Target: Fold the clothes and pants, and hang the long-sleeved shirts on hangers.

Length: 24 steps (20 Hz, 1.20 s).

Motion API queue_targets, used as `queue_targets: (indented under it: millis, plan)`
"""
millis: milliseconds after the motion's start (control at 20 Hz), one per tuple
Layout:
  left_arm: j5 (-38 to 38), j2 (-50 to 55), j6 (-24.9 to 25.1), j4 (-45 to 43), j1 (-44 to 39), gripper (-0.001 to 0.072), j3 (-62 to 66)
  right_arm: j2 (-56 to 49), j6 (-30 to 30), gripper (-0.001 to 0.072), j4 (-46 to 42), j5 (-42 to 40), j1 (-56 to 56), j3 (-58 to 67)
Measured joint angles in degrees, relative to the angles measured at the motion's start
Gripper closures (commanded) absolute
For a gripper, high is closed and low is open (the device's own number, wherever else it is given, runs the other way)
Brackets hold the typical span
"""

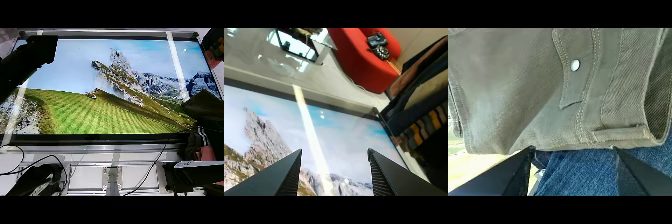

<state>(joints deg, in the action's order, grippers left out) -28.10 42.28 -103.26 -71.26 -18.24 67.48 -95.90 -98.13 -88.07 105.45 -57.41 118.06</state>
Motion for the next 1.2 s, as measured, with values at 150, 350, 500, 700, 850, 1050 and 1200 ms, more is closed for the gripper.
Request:
queue_targets:
  millis: [150,350,500,700,850,1050,1200]
  plan:
    - [0.3,0.0,0.2,-0.2,0.1,0.0292,0.0,0.3,-1.7,0.0680,5.9,-0.4,0.0,0.0]
    - [1.5,0.0,0.7,-3.8,0.9,0.0448,0.0,0.4,-3.0,0.0679,33.3,-4.4,1.4,0.0]
    - [1.9,0.0,0.7,-5.4,3.8,0.0691,0.6,0.9,-1.0,0.0679,57.9,-7.6,6.5,0.0]
    - [0.3,1.0,0.7,-6.3,9.6,0.0691,5.7,2.7,4.1,0.0680,76.1,-10.4,18.3,0.0]
    - [-6.0,3.5,0.9,-6.5,13.2,0.0691,12.3,3.6,7.3,0.0680,80.3,-12.1,28.8,0.0]
    - [-14.3,7.6,2.4,-6.0,15.0,0.0691,19.2,4.0,9.0,0.0679,78.5,-14.7,40.3,0.0]
    - [-17.1,9.2,3.1,-5.2,15.3,0.0690,21.1,4.1,9.4,0.0678,76.7,-15.9,45.5,0.0]
